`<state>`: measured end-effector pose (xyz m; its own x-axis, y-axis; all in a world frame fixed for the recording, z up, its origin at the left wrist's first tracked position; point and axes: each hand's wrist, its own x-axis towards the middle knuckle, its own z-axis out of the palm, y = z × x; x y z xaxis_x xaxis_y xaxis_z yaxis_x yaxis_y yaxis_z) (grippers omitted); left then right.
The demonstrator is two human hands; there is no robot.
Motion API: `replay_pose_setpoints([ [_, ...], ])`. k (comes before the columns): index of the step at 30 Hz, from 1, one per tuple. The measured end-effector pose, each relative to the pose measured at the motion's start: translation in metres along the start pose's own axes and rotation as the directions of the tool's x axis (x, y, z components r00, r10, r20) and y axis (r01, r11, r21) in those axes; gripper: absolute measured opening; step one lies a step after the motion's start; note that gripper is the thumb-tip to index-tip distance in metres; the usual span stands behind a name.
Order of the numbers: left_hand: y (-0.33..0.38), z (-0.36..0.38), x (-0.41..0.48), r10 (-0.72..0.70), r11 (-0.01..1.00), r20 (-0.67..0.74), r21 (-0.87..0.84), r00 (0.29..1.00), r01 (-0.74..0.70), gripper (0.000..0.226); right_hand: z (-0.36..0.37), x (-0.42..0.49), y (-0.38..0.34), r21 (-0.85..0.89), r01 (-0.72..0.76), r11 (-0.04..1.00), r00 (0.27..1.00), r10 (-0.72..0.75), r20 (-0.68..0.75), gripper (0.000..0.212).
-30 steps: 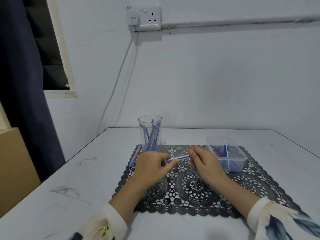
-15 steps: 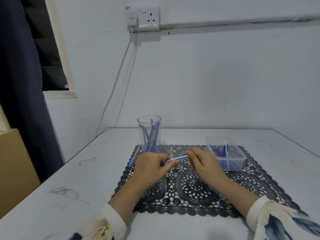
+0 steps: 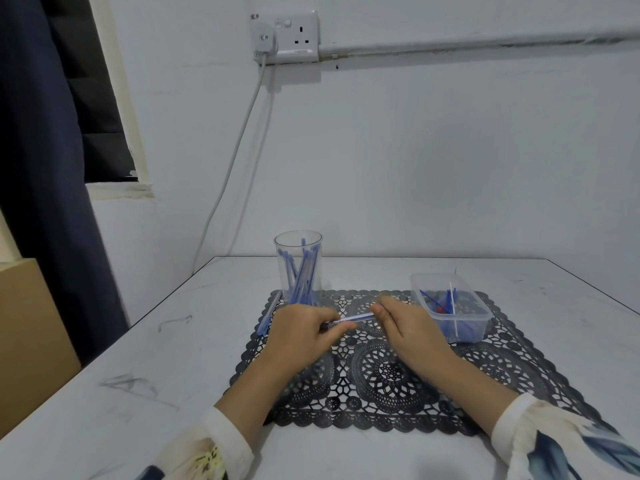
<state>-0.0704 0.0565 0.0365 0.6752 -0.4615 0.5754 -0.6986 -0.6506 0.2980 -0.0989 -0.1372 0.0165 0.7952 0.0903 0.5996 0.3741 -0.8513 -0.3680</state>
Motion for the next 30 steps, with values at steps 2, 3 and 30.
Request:
replay_pose_setpoints([
  [2,-0.001,0.000,0.000,0.019,1.000,0.006,0.008,1.000,-0.019,0.058,-0.001,0.000,-0.001,0.009,-0.025,1.000,1.000,0.025,0.011,0.040],
  [3,-0.002,0.000,0.000,0.029,0.999,0.005,0.013,1.000,-0.029,0.057,-0.002,0.000,-0.002,0.034,-0.038,0.999,0.999,0.037,0.016,0.041],
  [30,-0.007,-0.003,0.005,0.157,0.982,-0.269,0.144,0.950,-0.122,0.033,-0.008,0.003,-0.030,0.486,-0.397,0.778,0.912,0.393,0.116,0.043],
])
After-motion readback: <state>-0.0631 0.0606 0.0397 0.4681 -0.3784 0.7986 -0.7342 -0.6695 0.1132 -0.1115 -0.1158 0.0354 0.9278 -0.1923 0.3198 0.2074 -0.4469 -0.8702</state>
